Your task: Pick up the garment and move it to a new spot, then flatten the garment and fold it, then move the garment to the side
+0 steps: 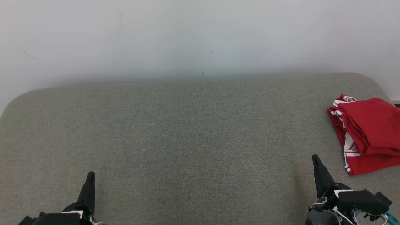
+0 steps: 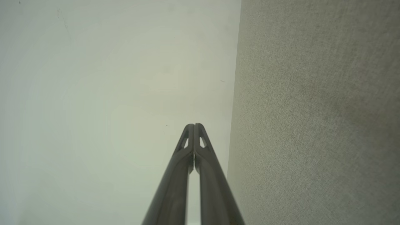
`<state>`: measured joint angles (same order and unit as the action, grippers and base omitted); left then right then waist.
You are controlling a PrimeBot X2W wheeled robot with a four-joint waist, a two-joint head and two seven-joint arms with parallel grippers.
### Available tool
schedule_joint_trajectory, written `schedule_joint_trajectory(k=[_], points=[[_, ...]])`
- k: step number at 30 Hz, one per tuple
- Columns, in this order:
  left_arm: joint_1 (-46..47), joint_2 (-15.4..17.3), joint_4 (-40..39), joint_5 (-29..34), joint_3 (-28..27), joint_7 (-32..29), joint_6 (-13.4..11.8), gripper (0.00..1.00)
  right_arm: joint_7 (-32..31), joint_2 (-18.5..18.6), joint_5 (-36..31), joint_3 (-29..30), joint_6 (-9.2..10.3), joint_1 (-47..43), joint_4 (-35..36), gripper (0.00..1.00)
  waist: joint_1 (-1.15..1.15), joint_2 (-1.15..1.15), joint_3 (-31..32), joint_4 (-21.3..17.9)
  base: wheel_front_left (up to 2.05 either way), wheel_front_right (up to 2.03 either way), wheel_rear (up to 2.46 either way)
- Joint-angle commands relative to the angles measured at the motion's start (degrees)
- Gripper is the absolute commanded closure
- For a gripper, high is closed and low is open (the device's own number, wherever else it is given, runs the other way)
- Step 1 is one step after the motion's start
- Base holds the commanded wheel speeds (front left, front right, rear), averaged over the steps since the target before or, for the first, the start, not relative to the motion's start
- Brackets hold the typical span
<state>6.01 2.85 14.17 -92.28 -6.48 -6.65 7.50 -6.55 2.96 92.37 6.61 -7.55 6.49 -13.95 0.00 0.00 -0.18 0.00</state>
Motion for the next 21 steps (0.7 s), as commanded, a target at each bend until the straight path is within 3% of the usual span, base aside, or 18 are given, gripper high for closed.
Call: schedule_joint_trajectory(k=[1, 21], points=[[0.6, 0.0, -0.2, -0.3, -0.2, 0.0, 0.1, 1.00, -0.2, -0.2, 0.1, 0.0, 0.12, -0.5, 0.1, 1.00, 0.00, 0.00, 0.0, 0.0, 0.00, 0.00, 0.00], [0.5, 0.0, -0.2, -0.3, -0.2, 0.0, 0.1, 1.00, -0.2, -0.2, 0.1, 0.0, 0.12, -0.5, 0.1, 1.00, 0.00, 0.00, 0.0, 0.0, 0.00, 0.00, 0.00]])
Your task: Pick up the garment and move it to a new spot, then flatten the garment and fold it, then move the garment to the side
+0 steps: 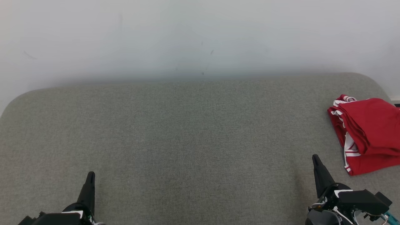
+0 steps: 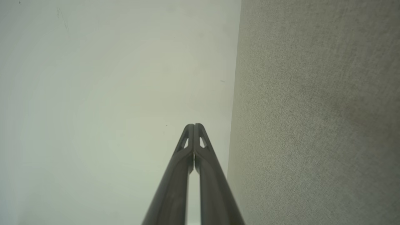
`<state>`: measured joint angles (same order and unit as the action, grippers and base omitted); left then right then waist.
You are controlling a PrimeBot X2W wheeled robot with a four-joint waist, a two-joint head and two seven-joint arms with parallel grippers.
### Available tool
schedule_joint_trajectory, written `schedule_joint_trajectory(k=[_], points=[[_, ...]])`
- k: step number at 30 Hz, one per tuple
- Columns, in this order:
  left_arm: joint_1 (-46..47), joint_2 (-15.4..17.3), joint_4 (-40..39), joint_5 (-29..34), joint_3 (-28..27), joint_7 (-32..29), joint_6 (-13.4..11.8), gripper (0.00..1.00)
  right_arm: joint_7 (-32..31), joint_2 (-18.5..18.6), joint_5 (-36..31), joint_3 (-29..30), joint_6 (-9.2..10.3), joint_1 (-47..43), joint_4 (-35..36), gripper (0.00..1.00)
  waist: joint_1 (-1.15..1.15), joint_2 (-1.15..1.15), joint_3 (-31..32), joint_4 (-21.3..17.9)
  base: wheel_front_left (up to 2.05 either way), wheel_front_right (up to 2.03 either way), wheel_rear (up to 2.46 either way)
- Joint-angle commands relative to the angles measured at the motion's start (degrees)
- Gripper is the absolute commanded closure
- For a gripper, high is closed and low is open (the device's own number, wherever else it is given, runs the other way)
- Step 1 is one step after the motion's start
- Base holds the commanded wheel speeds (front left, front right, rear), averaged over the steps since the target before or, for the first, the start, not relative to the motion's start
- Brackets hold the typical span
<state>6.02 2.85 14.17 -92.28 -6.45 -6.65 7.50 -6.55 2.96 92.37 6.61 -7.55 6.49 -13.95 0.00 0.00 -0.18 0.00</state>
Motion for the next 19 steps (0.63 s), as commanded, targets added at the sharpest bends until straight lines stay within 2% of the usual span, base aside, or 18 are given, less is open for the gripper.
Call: schedule_joint_trajectory(k=[1, 19], points=[[0.5, 0.0, -0.2, -0.3, -0.2, 0.0, 0.1, 1.00, -0.2, -0.2, 0.1, 0.0, 0.12, -0.5, 0.1, 1.00, 0.00, 0.00, 0.0, 0.0, 0.00, 0.00, 0.00], [0.5, 0.0, -0.2, -0.3, -0.2, 0.0, 0.1, 1.00, -0.2, -0.2, 0.1, 0.0, 0.12, -0.5, 0.1, 1.00, 0.00, 0.00, 0.0, 0.0, 0.00, 0.00, 0.00]])
